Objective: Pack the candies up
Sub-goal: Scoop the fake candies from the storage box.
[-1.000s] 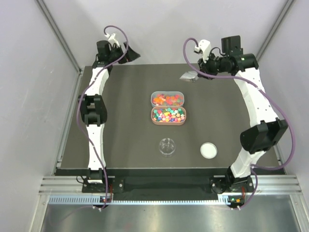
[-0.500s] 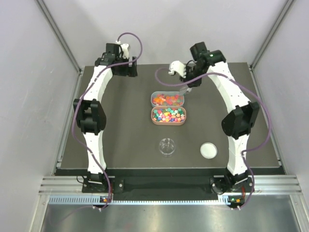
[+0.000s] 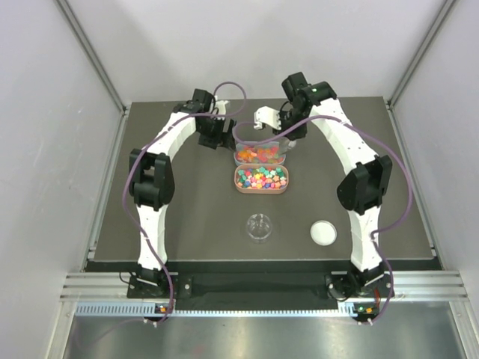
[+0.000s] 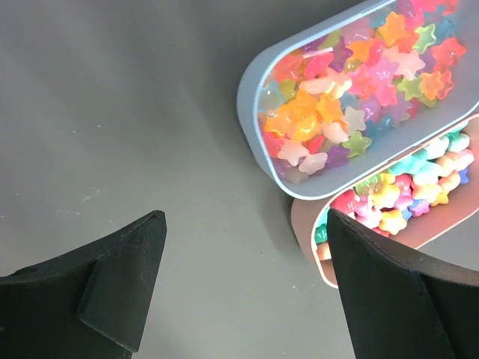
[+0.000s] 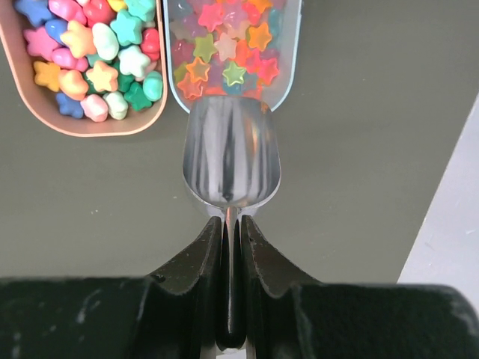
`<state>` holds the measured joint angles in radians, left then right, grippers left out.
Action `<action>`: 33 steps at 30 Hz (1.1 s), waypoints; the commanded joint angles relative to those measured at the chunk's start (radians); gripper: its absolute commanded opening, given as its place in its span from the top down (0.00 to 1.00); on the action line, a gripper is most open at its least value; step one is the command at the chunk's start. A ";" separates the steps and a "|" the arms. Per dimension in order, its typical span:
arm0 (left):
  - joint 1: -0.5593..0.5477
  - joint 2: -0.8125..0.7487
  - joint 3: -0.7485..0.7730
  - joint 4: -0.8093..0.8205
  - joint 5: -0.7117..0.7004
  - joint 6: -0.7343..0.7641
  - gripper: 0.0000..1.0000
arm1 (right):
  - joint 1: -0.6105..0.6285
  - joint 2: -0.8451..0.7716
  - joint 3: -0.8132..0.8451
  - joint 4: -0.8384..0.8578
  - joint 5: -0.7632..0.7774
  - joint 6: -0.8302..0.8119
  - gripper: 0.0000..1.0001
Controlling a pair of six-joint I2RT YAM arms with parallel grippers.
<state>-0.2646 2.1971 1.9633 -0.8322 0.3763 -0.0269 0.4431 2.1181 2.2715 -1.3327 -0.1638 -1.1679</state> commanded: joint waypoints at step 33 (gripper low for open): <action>0.019 0.027 -0.032 0.007 0.091 -0.005 0.09 | -0.003 0.149 -0.015 0.015 0.032 0.005 1.00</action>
<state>-0.2493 2.2272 1.9358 -0.8318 0.4252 -0.0280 0.4438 2.2490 2.3028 -1.3231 -0.1146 -1.1805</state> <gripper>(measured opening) 0.909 0.128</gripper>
